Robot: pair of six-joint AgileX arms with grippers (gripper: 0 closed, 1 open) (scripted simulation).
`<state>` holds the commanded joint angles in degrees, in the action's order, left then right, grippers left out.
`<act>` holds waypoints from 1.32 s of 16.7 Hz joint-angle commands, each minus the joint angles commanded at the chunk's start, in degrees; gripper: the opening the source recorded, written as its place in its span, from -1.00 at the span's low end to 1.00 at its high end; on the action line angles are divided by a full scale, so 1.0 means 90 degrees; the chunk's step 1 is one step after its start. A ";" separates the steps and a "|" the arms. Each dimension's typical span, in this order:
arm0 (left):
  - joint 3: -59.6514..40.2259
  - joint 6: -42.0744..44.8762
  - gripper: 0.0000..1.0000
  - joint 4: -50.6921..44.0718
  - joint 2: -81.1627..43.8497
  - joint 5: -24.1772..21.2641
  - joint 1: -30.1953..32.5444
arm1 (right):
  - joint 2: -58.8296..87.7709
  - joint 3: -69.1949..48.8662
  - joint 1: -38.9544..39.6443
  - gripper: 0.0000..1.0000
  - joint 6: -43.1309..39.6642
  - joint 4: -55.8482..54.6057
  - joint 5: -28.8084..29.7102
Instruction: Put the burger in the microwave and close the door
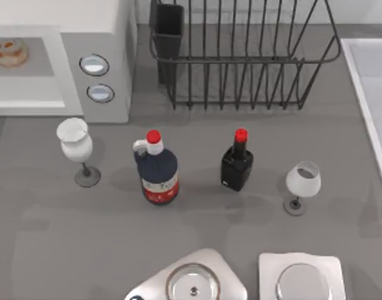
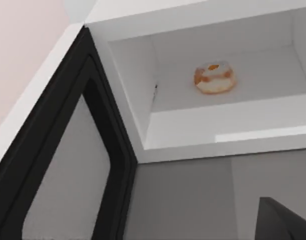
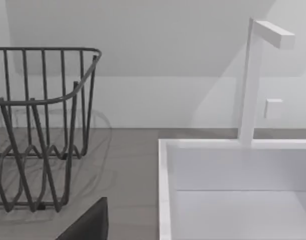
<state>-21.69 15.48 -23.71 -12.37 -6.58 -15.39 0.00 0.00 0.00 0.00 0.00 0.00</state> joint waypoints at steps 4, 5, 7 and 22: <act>-0.1715 0.1250 -1.00 -0.0606 -0.2466 -0.0938 -0.1471 | 0.0000 0.0000 0.0000 1.00 0.0000 0.0000 0.0000; -0.2167 0.1560 -1.00 -0.0759 -0.3149 -0.1181 -0.1849 | 0.0000 0.0000 0.0000 1.00 0.0000 0.0000 0.0000; -0.3066 0.2159 -1.00 -0.1063 -0.4540 -0.1667 -0.2592 | 0.0000 0.0000 0.0000 1.00 0.0000 0.0000 0.0000; -0.6495 0.4178 -1.00 -0.2246 -0.9857 -0.3554 -0.4988 | 0.0000 0.0000 0.0000 1.00 0.0000 0.0000 0.0000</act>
<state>-80.15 53.08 -43.93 -101.08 -38.57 -60.28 0.00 0.00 0.00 0.00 0.00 0.00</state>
